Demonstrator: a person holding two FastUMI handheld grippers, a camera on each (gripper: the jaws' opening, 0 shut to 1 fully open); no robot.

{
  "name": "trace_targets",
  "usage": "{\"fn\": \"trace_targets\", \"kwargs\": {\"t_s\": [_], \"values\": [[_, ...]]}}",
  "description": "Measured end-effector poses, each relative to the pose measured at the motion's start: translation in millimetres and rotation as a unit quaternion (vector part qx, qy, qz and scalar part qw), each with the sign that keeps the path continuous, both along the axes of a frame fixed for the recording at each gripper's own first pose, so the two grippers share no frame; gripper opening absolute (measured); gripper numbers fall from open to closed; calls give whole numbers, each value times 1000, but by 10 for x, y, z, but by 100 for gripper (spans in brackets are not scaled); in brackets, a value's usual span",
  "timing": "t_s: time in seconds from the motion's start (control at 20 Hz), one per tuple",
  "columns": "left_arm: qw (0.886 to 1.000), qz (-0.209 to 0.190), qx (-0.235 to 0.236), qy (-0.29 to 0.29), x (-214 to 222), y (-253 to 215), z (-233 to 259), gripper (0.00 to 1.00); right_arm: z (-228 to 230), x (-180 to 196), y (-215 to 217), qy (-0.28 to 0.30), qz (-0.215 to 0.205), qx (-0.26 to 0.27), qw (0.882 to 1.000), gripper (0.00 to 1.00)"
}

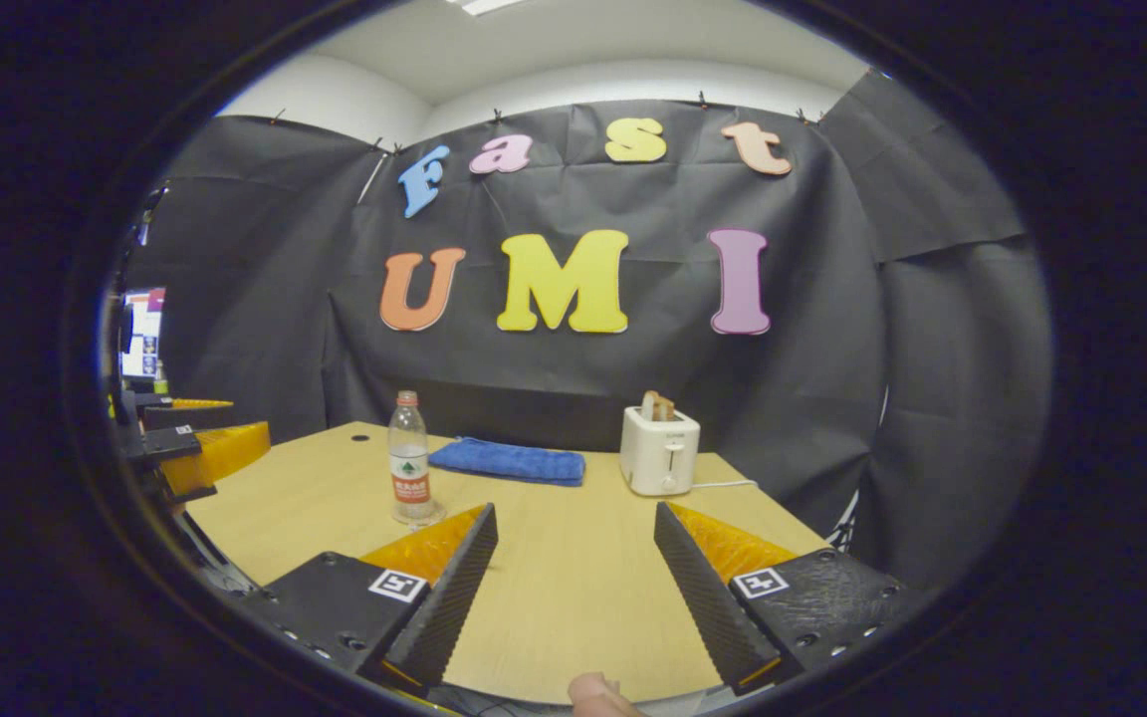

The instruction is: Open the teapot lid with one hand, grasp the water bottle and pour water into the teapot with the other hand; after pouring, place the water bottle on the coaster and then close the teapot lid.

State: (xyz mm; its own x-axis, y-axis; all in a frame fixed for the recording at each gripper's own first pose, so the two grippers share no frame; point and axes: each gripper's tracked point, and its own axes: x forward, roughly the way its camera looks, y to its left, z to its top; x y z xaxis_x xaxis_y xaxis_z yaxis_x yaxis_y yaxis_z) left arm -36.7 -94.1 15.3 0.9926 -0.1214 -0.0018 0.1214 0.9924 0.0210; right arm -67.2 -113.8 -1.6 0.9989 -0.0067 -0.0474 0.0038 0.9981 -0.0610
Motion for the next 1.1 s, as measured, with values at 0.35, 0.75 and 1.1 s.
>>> {"fn": "trace_targets", "kwargs": {"t_s": [0.35, 0.75, 1.1], "values": [[1000, 7, -6, -4, -1, 28, 22, 88, 16, -65, 67, 1, 4, -8, 1000, 95], [1000, 11, -27, -3, -11, 105, 30, 88, -54, -30, -29, 14, -20, -6, 1000, 95], [1000, 7, -25, 2, 20, 69, -29, 89, -88, 4, -75, 20, -23, 6, 1000, 95]]}}
